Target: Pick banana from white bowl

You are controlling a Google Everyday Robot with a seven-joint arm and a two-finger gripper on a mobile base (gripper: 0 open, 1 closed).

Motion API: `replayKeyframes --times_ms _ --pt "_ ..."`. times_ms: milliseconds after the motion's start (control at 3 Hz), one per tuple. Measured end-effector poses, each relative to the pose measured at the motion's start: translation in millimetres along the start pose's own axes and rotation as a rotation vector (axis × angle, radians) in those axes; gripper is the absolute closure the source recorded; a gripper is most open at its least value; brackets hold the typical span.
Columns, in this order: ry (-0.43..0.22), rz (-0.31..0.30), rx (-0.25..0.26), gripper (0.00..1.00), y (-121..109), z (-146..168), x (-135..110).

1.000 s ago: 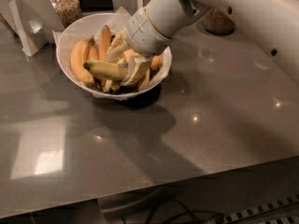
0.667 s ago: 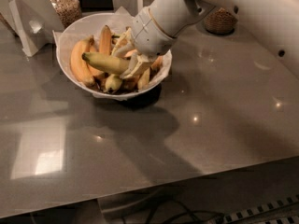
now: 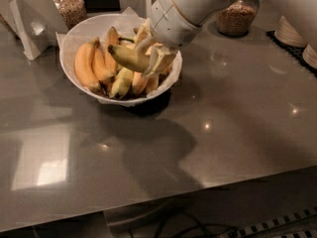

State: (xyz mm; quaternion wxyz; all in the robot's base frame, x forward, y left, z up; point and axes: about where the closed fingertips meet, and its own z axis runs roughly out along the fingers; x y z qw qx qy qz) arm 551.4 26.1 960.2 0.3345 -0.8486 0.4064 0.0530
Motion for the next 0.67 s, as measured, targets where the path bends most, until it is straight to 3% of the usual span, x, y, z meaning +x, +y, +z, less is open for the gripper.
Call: replayKeyframes --times_ms 333,667 --pt "0.02 0.014 0.053 1.0 -2 -36 0" --pt "-0.006 0.037 0.126 1.0 11 -69 -10"
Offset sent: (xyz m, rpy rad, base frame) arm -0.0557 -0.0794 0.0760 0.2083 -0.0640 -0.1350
